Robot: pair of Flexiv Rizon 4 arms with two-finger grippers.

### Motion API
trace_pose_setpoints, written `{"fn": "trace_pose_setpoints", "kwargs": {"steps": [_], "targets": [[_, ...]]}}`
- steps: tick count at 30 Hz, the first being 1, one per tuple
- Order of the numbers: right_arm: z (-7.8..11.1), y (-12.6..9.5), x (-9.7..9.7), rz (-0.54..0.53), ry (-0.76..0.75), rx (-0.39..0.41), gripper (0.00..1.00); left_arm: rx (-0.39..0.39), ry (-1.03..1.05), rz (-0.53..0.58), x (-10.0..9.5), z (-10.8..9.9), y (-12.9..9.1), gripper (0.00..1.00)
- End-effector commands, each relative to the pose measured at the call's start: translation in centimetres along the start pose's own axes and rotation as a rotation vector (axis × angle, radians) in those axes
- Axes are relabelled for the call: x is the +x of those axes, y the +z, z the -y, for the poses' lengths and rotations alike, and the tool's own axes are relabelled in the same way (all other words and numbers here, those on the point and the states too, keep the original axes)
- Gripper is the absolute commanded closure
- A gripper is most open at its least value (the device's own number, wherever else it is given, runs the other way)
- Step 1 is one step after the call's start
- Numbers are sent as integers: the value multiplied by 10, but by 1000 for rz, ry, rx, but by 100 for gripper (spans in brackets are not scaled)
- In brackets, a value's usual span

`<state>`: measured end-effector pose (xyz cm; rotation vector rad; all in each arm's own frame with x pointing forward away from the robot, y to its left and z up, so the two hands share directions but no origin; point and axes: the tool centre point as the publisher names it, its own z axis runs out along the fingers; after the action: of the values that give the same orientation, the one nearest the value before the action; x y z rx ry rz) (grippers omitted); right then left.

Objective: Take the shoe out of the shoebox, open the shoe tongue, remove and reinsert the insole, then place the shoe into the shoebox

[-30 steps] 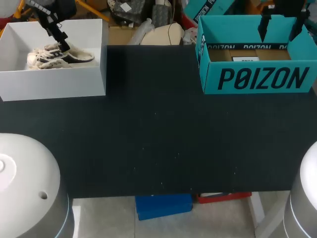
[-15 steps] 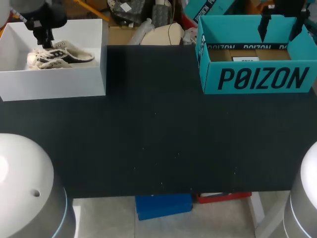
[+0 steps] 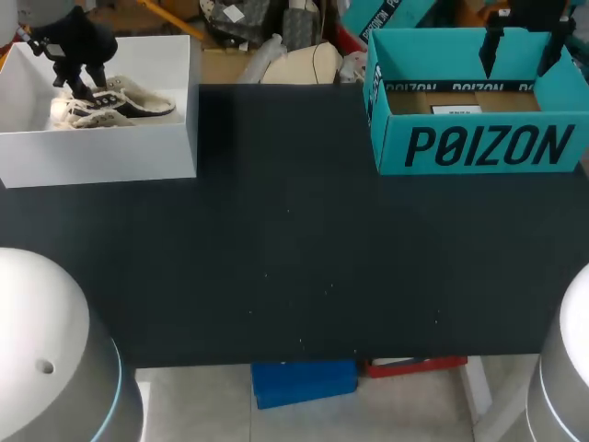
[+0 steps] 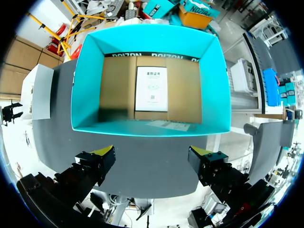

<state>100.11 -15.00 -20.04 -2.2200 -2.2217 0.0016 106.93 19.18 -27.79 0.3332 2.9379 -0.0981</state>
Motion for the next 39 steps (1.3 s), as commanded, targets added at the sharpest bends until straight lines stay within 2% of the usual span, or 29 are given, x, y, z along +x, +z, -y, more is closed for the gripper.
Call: {"fn": "trace_pose_setpoints", "kwargs": {"steps": [1, 10, 25, 35, 38, 39], "targets": [[0, 0, 0, 0, 1, 0, 0, -20, -33, -56, -16, -3, 19, 56], [0, 0, 0, 0, 1, 0, 0, -15, -72, -103, -11, 1, 58, 57], [0, 0, 0, 0, 1, 0, 0, -60, -121, -155, -8, -18, 116, 60], [0, 0, 0, 0, 1, 0, 0, -51, -131, -187, -5, -21, 141, 62], [0, 0, 0, 0, 1, 0, 0, -46, -136, -191, -5, -20, 142, 67], [0, 0, 0, 0, 1, 0, 0, -46, -136, -191, -5, -20, 143, 88]]}}
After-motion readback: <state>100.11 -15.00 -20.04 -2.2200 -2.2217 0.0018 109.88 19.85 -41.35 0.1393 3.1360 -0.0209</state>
